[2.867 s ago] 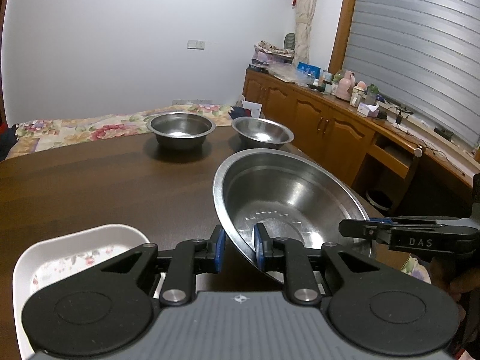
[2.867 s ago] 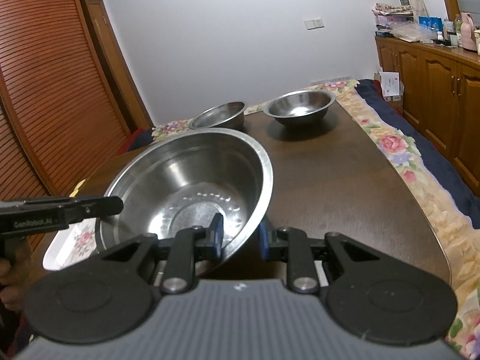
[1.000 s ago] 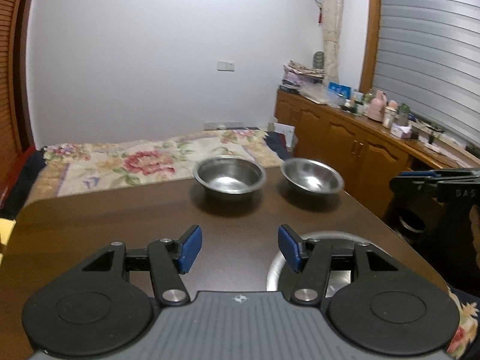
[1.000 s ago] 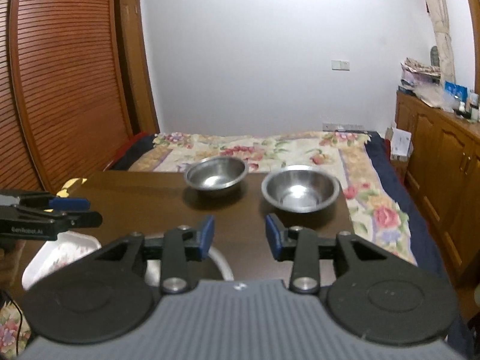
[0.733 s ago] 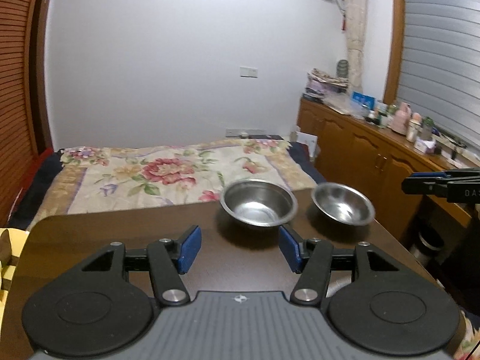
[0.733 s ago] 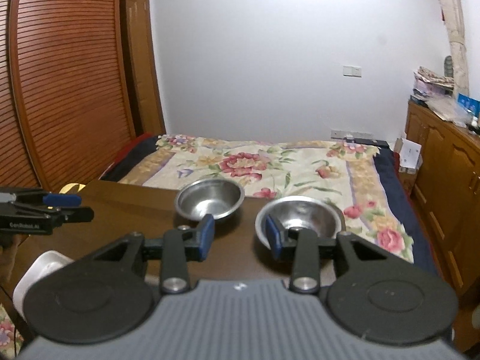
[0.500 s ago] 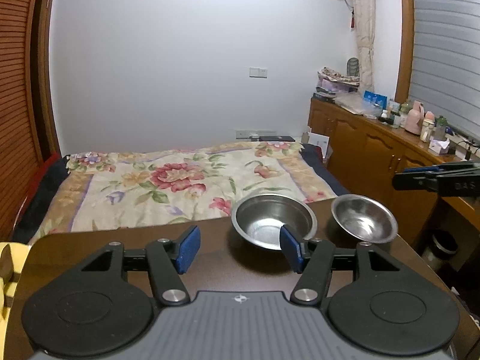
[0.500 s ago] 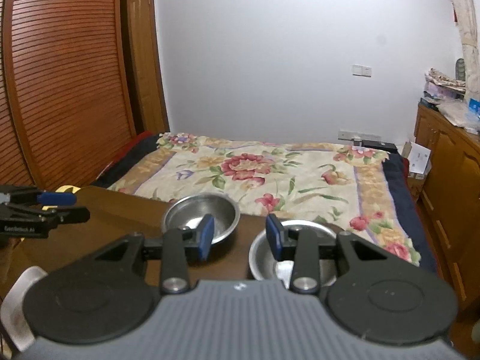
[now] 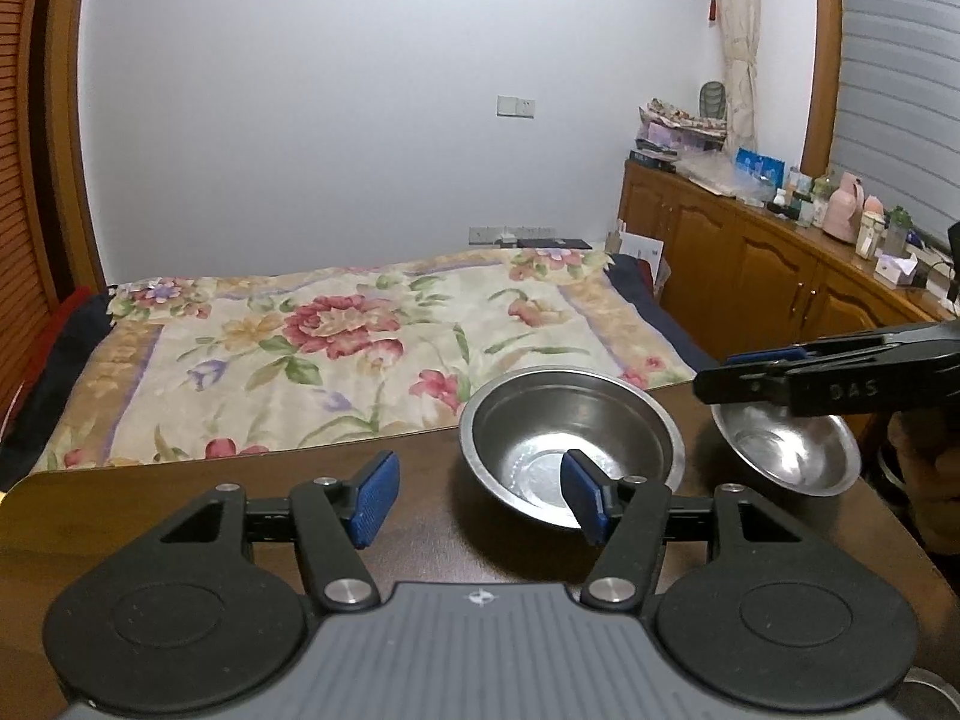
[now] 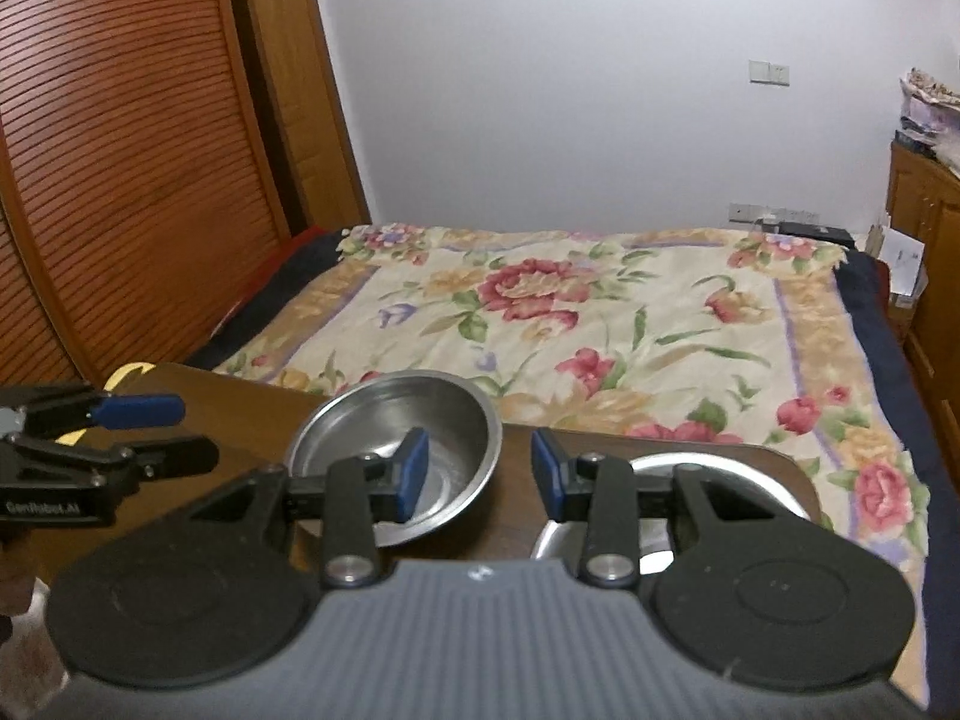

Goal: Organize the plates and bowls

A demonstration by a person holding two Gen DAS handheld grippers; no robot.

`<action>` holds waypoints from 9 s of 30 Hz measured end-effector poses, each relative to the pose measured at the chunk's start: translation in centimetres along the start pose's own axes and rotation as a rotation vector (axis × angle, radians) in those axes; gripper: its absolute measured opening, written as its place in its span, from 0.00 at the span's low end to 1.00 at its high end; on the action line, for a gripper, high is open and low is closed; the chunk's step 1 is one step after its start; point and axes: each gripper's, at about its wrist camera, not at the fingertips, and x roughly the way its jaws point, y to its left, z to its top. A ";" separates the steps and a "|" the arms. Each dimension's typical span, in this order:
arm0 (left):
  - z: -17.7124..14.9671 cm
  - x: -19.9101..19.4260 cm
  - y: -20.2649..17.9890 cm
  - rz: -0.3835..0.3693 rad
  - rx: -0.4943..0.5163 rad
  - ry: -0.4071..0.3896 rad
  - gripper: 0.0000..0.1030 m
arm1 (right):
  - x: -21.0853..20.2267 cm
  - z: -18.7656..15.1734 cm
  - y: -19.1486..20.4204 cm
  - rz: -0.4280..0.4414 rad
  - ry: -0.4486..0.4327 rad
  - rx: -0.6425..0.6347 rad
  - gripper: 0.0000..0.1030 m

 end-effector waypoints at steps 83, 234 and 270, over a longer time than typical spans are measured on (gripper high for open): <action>-0.9 -10.6 -3.2 -0.182 -0.049 -0.001 0.14 | -10.9 -0.8 4.0 0.004 0.025 0.128 0.09; -2.2 -12.6 -10.3 -0.114 0.126 -0.104 0.63 | -17.9 -7.8 3.6 -0.271 -0.292 -0.049 0.79; 2.3 8.8 -10.8 -0.212 0.135 0.160 0.40 | -5.4 -7.7 -8.5 -0.184 -0.099 0.151 0.58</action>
